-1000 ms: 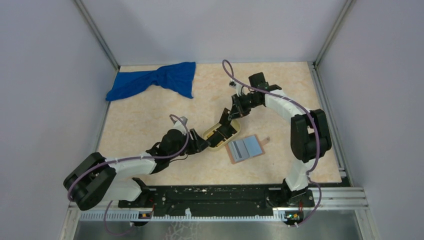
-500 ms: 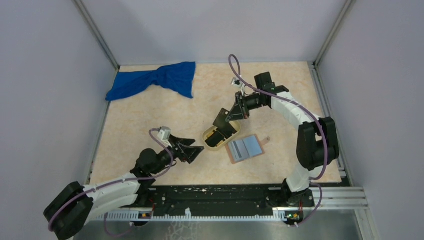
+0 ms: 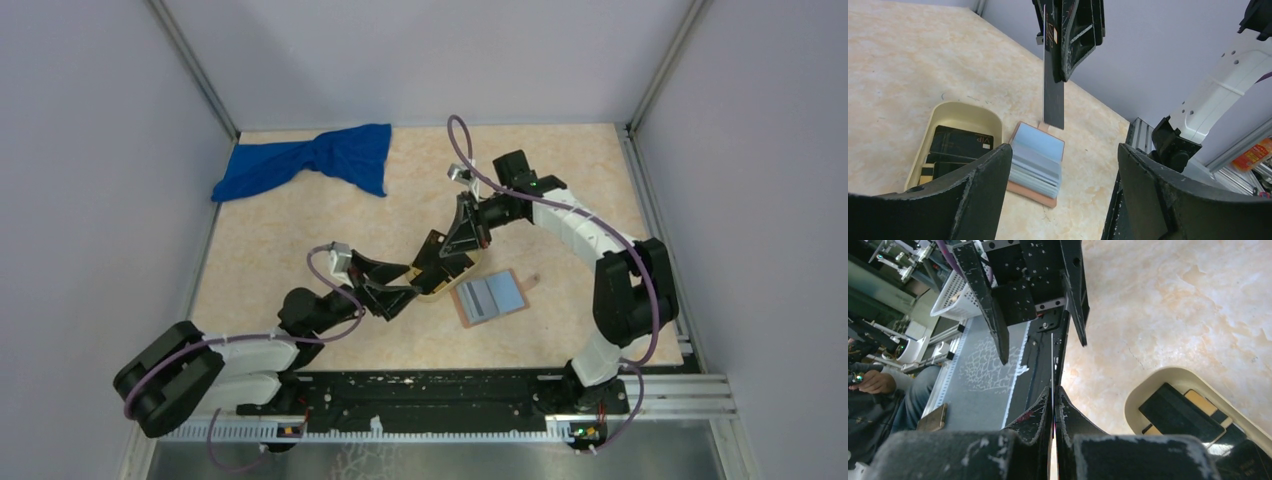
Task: Put the credit cards into the card holder
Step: Pick up the credit card from the storage box.
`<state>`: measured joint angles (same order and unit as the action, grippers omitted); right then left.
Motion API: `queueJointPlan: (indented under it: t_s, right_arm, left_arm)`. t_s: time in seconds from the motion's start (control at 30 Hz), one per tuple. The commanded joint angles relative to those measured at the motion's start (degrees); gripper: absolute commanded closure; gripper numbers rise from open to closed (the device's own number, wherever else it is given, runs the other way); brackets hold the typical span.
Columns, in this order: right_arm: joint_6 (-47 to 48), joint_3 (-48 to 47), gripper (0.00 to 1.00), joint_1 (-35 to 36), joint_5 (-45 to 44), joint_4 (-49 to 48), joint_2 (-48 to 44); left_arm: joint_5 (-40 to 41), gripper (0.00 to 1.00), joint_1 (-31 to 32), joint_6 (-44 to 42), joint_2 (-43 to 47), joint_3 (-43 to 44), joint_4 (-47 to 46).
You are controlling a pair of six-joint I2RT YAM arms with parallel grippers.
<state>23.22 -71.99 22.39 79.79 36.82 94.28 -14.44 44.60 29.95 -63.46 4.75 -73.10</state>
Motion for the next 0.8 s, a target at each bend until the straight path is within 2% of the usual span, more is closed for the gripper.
queueJointPlan:
  t_s: [0.0, 0.13, 0.2, 0.27, 0.3, 0.33, 0.37, 0.43, 0.5, 0.6, 0.67, 0.77]
  right_arm:
    - [3.4, -0.1, 1.0, 1.4, 3.0, 0.3, -2.7]
    - [4.0, -0.2, 1.0, 2.6, 1.8, 0.7, -2.3]
    - [4.7, -0.3, 1.0, 3.3, 1.0, 1.3, -2.1]
    - [5.9, -0.6, 1.0, 3.7, -0.1, 2.2, -2.1]
    - [7.1, -0.9, 1.0, 3.7, -1.2, 3.3, -2.1]
    - [8.9, -1.5, 1.0, 3.7, -2.4, 4.9, -2.0]
    - [11.3, -2.5, 0.97, 3.7, -4.5, 7.4, -2.0]
    - [17.8, -5.7, 0.7, 3.7, -10.4, 13.7, -2.2]
    - [22.7, -8.7, 0.54, 3.2, -14.4, 19.1, -3.2]
    - [28.9, -8.5, 0.41, 3.2, -17.4, 23.2, -5.4]
    - [34.8, -6.6, 0.33, 3.5, -15.8, 24.6, -7.1]
    - [50.7, -2.4, 0.21, 5.2, -12.7, 28.7, -9.5]
  left_arm:
    - [-3.2, 0.21, 0.0, 3.3, -6.8, 3.2, -12.4]
    - [-3.1, 0.36, 0.0, 5.7, -12.0, 6.6, -13.4]
    - [-3.5, 0.49, 0.0, 6.3, -14.2, 8.3, -13.6]
    - [-3.6, 0.73, 0.0, 6.5, -16.0, 9.3, -14.0]
    - [-3.8, 0.91, -0.1, 6.5, -16.3, 9.3, -14.4]
    - [-4.6, 1.0, -0.2, 6.0, -16.2, 9.2, -14.5]
    - [-5.4, 1.0, -0.4, 5.1, -15.6, 9.1, -13.5]
    - [-9.2, 1.0, -2.0, 3.5, -12.5, 9.9, -5.0]
    - [-15.4, 1.0, -3.6, -1.4, -8.2, 14.2, 17.2]
    - [-19.5, 1.0, -3.6, -14.4, -3.0, 20.4, 44.5]
    - [-21.5, 1.0, -3.6, -20.5, -1.4, 23.3, 54.9]
    - [-24.6, 1.0, -3.6, -26.7, -1.8, 28.2, 65.4]
